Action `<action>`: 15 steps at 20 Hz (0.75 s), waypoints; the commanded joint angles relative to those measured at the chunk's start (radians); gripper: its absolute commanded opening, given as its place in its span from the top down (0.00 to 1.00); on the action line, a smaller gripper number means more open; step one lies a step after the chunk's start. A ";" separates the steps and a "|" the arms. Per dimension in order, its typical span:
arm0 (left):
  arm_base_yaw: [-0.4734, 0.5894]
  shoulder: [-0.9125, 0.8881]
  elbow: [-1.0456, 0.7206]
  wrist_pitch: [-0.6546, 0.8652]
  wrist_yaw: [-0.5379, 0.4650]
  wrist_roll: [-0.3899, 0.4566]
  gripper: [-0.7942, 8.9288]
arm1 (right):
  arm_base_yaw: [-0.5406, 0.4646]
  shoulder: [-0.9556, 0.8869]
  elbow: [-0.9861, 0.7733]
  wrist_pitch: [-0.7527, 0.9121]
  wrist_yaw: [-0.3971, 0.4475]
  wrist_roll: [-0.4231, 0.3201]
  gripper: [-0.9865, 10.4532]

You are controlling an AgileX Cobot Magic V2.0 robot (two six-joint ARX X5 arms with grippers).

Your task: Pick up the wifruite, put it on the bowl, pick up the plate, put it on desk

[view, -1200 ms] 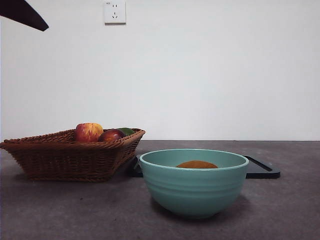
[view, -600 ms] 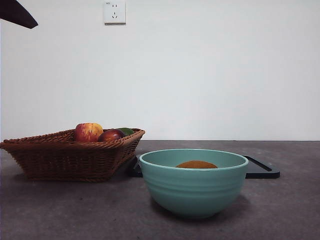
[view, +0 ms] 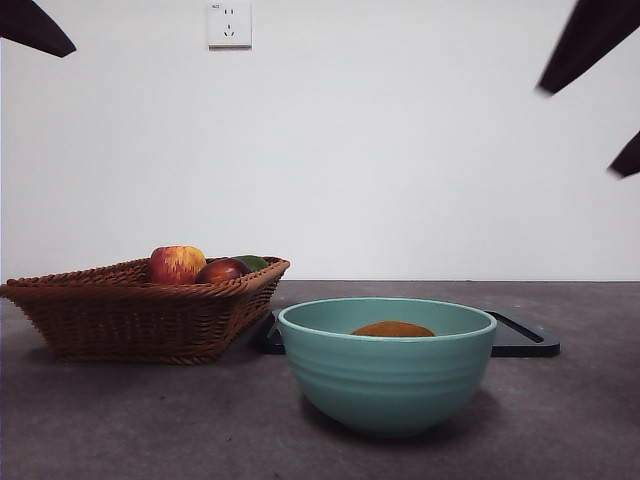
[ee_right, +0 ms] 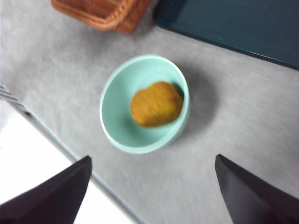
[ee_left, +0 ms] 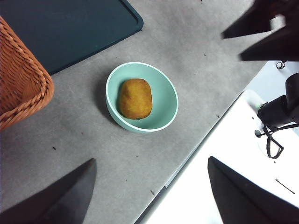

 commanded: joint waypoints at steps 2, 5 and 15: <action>-0.006 0.006 0.008 0.007 0.003 0.019 0.53 | 0.077 0.099 -0.032 0.122 0.083 0.091 0.61; -0.006 0.006 0.008 0.007 0.003 0.019 0.53 | 0.138 0.212 -0.034 0.208 0.154 0.103 0.63; -0.006 0.006 0.008 0.006 0.002 0.019 0.53 | 0.261 0.485 -0.034 0.370 0.346 0.133 0.77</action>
